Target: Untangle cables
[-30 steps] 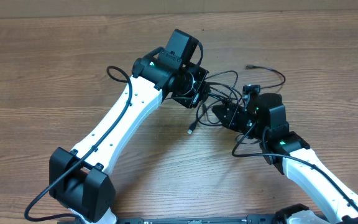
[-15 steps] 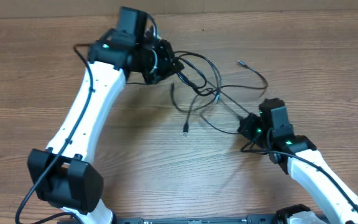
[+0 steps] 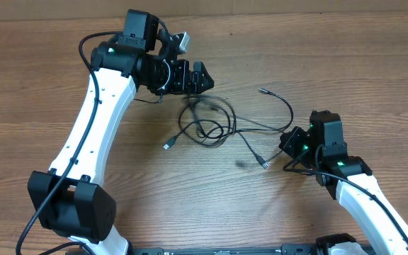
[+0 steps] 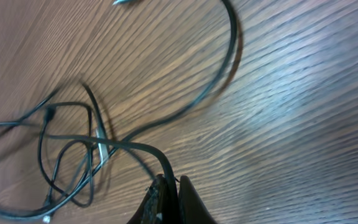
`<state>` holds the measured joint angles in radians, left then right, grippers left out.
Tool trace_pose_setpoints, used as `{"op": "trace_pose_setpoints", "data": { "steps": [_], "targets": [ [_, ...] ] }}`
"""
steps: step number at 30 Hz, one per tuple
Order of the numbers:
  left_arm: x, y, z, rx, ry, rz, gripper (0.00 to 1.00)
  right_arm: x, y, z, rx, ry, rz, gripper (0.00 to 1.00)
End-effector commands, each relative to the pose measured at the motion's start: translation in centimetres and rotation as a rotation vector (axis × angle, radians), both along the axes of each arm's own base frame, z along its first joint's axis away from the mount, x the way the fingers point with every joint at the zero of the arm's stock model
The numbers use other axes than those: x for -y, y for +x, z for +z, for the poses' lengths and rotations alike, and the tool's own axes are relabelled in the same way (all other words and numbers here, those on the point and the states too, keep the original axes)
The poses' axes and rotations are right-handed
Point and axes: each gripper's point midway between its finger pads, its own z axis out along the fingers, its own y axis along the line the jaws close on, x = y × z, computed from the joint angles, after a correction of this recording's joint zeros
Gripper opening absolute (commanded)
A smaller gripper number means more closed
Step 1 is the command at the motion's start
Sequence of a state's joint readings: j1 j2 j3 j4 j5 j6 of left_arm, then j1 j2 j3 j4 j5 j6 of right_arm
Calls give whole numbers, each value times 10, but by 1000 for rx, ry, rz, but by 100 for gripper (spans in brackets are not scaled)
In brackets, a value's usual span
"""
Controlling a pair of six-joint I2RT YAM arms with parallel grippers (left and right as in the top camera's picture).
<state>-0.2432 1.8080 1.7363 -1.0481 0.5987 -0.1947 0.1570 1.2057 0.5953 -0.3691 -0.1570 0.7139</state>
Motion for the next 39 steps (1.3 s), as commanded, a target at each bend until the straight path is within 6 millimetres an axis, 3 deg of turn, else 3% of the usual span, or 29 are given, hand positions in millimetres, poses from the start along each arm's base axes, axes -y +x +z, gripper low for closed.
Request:
{"op": "trace_pose_setpoints", "data": {
  "steps": [1, 7, 9, 12, 15, 18, 20, 22, 27, 32, 39],
  "targets": [
    [-6, 4, 18, 62, 49, 50, 96, -3, 1, 7, 21, 21, 17, 4],
    [-6, 2, 15, 19, 40, 89, 96, -3, 0, 7, 19, 21, 17, 6],
    [-7, 0, 11, -18, 34, 120, 100, -3, 0, 7, 16, 23, 19, 19],
    [-2, -13, -5, -226, -1, 291, 100, -2, -1, 6, 14, 18, 16, 49],
    [12, -32, -26, -467, -12, 523, 99, -1, 0, 6, 15, 8, 13, 61],
    [15, -45, -50, -599, 39, 741, 86, -1, -1, 5, 12, 8, 13, 67],
    [17, -56, -67, -707, 62, 942, 85, 0, -3, 4, 3, 7, 13, 69],
    [15, -65, -86, -791, 75, 1192, 73, 0, -5, 2, -11, 4, 13, 72],
    [5, -58, -110, -710, 53, 1492, 70, 1, -15, -5, -32, -53, 88, 75],
    [4, -48, -126, -587, 37, 1529, 74, 3, -23, -10, -54, -91, 144, 76],
    [7, -33, -150, -513, 16, 1542, 67, 3, -26, -12, -68, -92, 145, 76]
  ]
}}
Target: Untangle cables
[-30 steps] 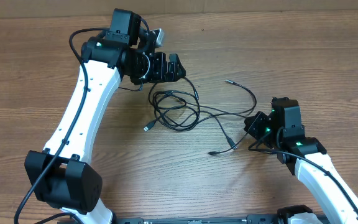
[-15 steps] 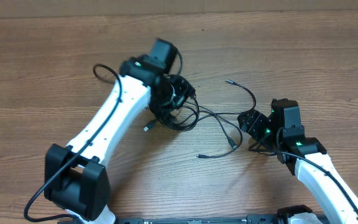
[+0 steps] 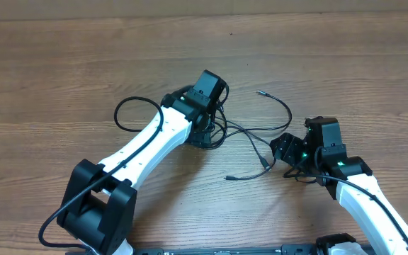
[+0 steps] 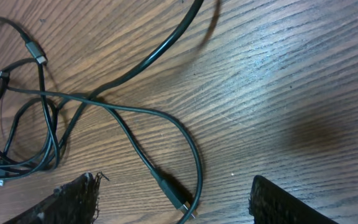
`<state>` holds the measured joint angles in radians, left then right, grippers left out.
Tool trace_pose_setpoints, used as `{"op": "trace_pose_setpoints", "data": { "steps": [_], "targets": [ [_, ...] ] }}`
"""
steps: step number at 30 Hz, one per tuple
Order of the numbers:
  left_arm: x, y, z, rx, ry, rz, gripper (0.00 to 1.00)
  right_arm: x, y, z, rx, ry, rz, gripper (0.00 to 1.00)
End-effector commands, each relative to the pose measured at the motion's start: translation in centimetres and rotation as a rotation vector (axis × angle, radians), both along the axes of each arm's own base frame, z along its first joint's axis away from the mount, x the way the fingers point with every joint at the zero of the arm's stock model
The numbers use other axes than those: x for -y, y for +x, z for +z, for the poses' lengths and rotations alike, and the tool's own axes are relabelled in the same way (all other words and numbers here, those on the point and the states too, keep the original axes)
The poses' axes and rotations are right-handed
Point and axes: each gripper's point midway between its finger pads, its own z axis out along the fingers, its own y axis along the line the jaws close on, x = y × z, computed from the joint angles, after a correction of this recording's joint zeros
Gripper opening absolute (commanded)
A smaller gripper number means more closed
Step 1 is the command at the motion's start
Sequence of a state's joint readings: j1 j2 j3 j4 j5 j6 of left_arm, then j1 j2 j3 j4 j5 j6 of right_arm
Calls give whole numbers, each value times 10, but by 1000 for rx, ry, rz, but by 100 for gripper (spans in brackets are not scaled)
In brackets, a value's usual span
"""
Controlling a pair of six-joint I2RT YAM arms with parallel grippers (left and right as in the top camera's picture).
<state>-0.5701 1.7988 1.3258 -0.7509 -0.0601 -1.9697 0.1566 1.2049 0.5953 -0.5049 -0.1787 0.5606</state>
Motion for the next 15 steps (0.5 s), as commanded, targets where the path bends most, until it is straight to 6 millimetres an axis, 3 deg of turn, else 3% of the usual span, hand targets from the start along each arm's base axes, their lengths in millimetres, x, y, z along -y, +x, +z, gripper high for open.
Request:
{"op": "trace_pose_setpoints", "data": {
  "steps": [1, 2, 5, 8, 10, 13, 15],
  "targets": [
    [-10, 8, -19, 21, 76, 58, 65, 2, 2, 5, 26, -10, 9, 76],
    [-11, 10, -22, 23, 86, 60, 64, 2, 2, 5, 24, -10, 9, 76],
    [-16, 15, -33, 29, 121, 72, 41, 3, -3, 2, 1, -14, 9, 76],
    [-19, 15, -36, 29, 143, 68, 30, 3, -5, 2, -6, -15, 9, 76],
    [-19, 15, -37, 28, 155, 40, 8, 3, -5, 2, -6, -13, 9, 76],
    [-18, 16, -36, 37, 189, -62, 4, 1, -5, 2, -7, -4, 14, 76],
    [-15, 23, -29, 73, 227, -223, 4, 1, -4, 2, -4, -3, 15, 76]
  ]
}}
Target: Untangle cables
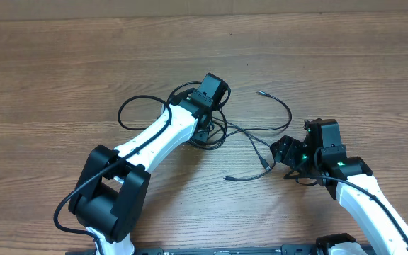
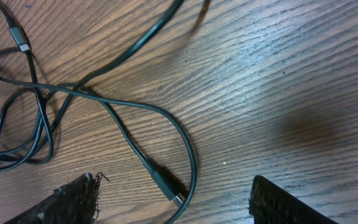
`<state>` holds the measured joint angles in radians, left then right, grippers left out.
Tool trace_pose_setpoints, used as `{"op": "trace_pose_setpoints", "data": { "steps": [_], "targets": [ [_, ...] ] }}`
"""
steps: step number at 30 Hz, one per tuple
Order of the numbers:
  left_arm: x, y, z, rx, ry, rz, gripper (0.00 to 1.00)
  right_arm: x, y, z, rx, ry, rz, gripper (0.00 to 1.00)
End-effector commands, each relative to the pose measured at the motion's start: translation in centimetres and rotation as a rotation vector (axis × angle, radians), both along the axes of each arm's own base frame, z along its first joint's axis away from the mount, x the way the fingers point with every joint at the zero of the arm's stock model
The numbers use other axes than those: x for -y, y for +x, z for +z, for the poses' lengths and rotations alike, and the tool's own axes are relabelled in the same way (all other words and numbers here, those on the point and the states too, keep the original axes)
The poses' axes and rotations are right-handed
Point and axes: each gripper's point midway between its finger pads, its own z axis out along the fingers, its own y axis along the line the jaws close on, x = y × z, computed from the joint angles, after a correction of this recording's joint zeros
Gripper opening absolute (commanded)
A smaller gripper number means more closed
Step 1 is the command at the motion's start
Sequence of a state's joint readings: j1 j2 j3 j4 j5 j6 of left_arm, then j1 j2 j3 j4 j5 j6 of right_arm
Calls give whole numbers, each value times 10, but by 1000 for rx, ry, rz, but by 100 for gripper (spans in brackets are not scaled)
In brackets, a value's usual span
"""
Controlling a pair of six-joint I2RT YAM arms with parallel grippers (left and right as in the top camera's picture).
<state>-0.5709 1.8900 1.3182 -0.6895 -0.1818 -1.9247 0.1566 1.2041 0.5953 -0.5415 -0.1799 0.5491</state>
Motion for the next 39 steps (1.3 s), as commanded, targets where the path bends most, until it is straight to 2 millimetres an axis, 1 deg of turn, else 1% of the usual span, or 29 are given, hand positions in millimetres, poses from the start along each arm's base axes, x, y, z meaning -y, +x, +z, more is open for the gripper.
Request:
{"op": "trace_pose_setpoints", "data": {
  "steps": [1, 3, 4, 5, 6, 7, 8, 9, 12, 13, 14, 16, 18, 20, 24, 26, 27, 30, 32, 34, 37, 39],
  "targets": [
    [2, 12, 9, 45, 110, -319, 4, -1, 4, 7, 30, 14, 8, 77],
    [17, 27, 35, 119, 115, -581, 4, -6, 5, 9, 37, 37, 20, 80],
    [22, 30, 46, 147, 117, -678, 4, -8, 5, 10, 41, 47, 25, 80],
    [33, 37, 67, 210, 116, -843, 4, -12, 8, 13, 54, 70, 37, 82],
    [42, 38, 86, 268, 112, -987, 4, -17, 11, 17, 72, 96, 51, 82],
    [48, 37, 101, 307, 103, -1091, 4, -20, 13, 19, 85, 113, 60, 82],
    [52, 35, 115, 335, 90, -1167, 4, -27, 16, 25, 110, 150, 82, 83],
    [52, 29, 137, 358, 80, -1247, 4, -33, 19, 30, 130, 179, 100, 83],
    [45, 21, 168, 376, 83, -1319, 4, -48, 25, 46, 186, 265, 158, 85],
    [45, 19, 176, 388, 84, -1339, 4, -52, 26, 50, 201, 285, 173, 87],
    [45, 16, 189, 409, 85, -1363, 4, -59, 27, 57, 222, 326, 204, 89],
    [49, 14, 204, 447, 66, -1369, 4, -70, 26, 67, 246, 387, 253, 93],
    [55, 10, 218, 492, 32, -1384, 4, -75, 25, 72, 257, 415, 276, 96],
    [60, 9, 230, 530, 5, -1396, 4, -76, 25, 73, 259, 422, 283, 100],
    [67, 8, 250, 590, -27, -1406, 4, -76, 25, 73, 258, 422, 283, 100],
    [74, 5, 261, 621, -84, -1404, 4, -76, 26, 74, 266, 423, 285, 100],
    [80, 3, 270, 657, -117, -1419, 4, -77, 28, 76, 280, 424, 287, 100],
    [82, 5, 278, 692, -115, -1424, 4, -78, 34, 83, 286, 459, 243, 100],
    [83, 5, 281, 703, -116, -1428, 4, -78, 40, 90, 278, 512, 180, 100],
    [88, 2, 287, 734, -151, -1447, 4, -79, 46, 99, 306, 535, 164, 100],
    [101, 0, 305, 827, -224, -1479, 4, -80, 55, 112, 383, 536, 182, 100],
    [110, -2, 324, 921, -271, -1509, 4, -81, 60, 121, 446, 525, 212, 100]
  ]
}}
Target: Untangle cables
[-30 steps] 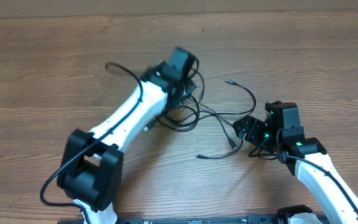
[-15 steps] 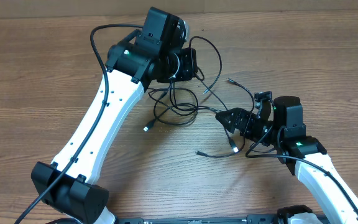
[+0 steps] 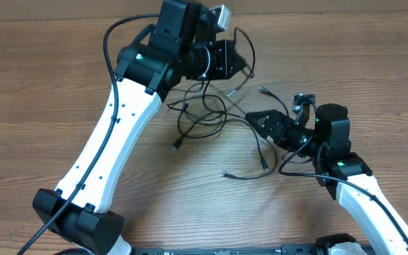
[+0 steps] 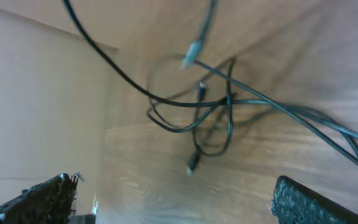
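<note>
Thin dark cables lie in a tangle (image 3: pixel 202 120) on the wooden table; the right wrist view shows the same tangle (image 3: pixel 202 120) (image 4: pixel 211 118), blurred. My left gripper (image 3: pixel 227 59) is raised at the back, shut on a cable strand that arcs around it and hangs down into the knot. My right gripper (image 3: pixel 259 120) (image 4: pixel 179 205) points left at the tangle's right side, open, with nothing between its fingers (image 4: pixel 50 198). Loose plug ends lie at the left (image 3: pixel 176 146) and near the front (image 3: pixel 227 175).
A further plug end (image 3: pixel 263 90) lies behind my right gripper, and another (image 3: pixel 264 164) rests in front of it. The left arm (image 3: pixel 119 127) spans the table's left half. A cardboard-coloured wall runs along the table's far edge (image 3: pixel 317 10).
My left gripper was down on the tangle and now stands raised at the back with a strand lifted. My right gripper, still open, has tilted up and moved left toward the tangle.
At first my left gripper was raised behind the tangle and my right was shut on a cable. Then my right was open with that cable lying on the table, while my left was down on the knot. Now my left holds a strand up.
</note>
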`<state>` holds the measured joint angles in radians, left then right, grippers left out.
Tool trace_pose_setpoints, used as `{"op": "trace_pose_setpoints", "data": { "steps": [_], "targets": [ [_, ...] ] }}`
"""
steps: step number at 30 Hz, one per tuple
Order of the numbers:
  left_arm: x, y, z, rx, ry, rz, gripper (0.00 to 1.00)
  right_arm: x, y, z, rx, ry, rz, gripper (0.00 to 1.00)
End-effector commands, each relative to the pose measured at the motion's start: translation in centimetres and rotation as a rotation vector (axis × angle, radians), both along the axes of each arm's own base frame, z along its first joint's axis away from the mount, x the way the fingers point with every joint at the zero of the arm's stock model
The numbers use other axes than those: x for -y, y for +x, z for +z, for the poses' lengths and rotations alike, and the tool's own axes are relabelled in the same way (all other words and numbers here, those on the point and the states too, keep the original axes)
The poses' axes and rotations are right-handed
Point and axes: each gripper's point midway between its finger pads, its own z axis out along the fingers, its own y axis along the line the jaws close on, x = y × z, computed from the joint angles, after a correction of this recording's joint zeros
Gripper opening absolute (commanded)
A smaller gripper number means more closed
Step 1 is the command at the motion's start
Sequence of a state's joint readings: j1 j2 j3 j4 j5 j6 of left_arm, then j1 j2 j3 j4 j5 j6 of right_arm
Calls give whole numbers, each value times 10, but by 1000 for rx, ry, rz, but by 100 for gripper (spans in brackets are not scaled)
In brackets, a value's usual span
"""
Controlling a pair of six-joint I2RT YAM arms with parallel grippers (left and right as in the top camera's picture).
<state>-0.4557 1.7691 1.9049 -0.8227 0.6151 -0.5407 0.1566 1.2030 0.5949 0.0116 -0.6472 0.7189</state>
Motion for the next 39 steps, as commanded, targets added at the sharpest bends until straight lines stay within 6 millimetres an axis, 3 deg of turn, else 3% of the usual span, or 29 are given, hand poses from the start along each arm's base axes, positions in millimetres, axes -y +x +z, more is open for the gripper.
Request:
{"op": "trace_pose_setpoints", "data": {
  "steps": [1, 5, 9, 12, 16, 19, 21, 24, 29, 34, 36, 39],
  "targets": [
    [14, -17, 52, 85, -165, -130, 4, 1, 5, 15, 63, 14, -7, 100],
    [18, -18, 69, 95, -237, -159, 4, 3, 9, 15, 76, 4, -21, 100],
    [17, -12, 68, 122, -221, -136, 4, 11, 14, 1, 67, -65, -58, 100],
    [10, -2, 57, 189, -135, -100, 4, 22, 13, -22, -20, -118, -110, 100],
    [-23, 21, 16, 171, 104, 95, 4, 31, 2, -55, -154, -177, -141, 100],
    [-31, 24, 9, 159, 144, 132, 4, 30, -5, -65, -205, -180, -127, 100],
    [-24, 21, 15, 163, 107, 104, 4, 21, -6, -60, -180, -153, -72, 100],
    [-14, 16, 24, 155, 39, 65, 4, 2, -6, -36, 24, -151, 107, 100],
    [-1, 13, 46, 85, -110, 68, 4, -3, 12, -13, 332, -254, 200, 100],
    [4, 13, 70, 54, -208, 86, 4, -12, 27, -12, 427, -260, 214, 100],
    [4, 13, 81, 54, -233, 97, 4, -22, 31, -14, 454, -254, 233, 100],
    [2, 9, 114, 60, -298, 117, 4, -48, 36, -15, 547, -236, 276, 100]
  ]
}}
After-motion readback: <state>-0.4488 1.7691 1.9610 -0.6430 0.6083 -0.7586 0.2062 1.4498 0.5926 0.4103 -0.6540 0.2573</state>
